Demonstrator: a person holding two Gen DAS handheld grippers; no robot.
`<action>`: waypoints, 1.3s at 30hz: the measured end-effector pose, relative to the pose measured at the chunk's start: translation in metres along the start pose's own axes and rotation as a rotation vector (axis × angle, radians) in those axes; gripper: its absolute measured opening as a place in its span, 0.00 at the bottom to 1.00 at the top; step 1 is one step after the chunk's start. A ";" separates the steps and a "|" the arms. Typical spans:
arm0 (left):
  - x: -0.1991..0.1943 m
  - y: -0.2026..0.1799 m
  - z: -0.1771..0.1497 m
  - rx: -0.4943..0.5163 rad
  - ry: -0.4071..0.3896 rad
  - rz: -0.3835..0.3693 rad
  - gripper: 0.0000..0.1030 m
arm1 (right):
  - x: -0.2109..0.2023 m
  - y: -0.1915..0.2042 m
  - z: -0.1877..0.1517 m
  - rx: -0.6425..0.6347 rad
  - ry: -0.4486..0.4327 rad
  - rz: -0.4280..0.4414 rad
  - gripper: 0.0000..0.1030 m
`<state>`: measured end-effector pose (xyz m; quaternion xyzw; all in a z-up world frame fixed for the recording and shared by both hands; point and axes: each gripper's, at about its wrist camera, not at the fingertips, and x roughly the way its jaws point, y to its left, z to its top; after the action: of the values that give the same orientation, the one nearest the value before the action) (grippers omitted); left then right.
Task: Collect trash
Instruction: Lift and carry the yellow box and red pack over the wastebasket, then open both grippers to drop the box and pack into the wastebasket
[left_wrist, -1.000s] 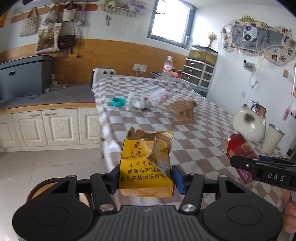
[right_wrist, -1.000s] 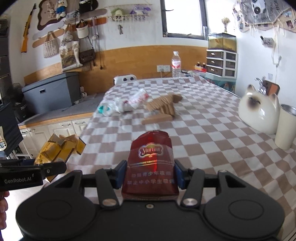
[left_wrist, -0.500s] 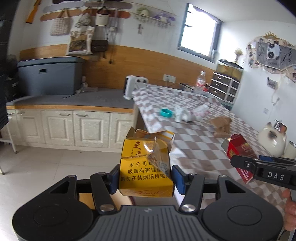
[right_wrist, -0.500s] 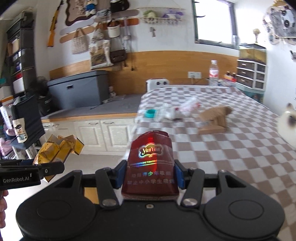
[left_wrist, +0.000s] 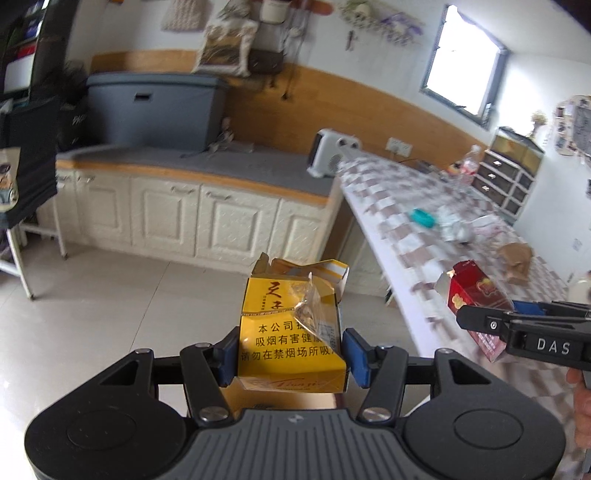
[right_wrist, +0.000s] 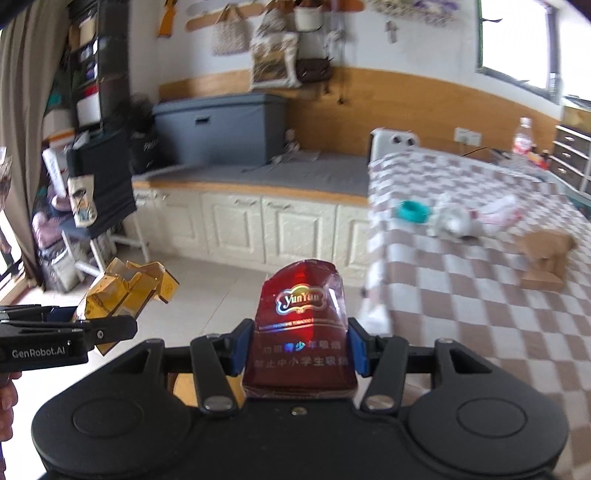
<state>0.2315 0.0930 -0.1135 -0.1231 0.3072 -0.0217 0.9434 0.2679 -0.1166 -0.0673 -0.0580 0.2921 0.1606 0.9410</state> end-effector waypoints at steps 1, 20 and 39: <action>0.006 0.006 0.000 -0.008 0.014 0.006 0.56 | 0.009 0.003 0.002 -0.001 0.019 0.012 0.52; 0.108 0.074 -0.021 -0.116 0.272 0.077 0.56 | 0.187 0.037 -0.013 -0.036 0.398 0.124 0.52; 0.187 0.092 -0.062 -0.158 0.475 0.073 0.56 | 0.242 0.044 -0.061 0.031 0.685 0.164 0.53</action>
<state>0.3435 0.1467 -0.2918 -0.1766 0.5250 0.0080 0.8325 0.4083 -0.0226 -0.2558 -0.0708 0.5970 0.2023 0.7731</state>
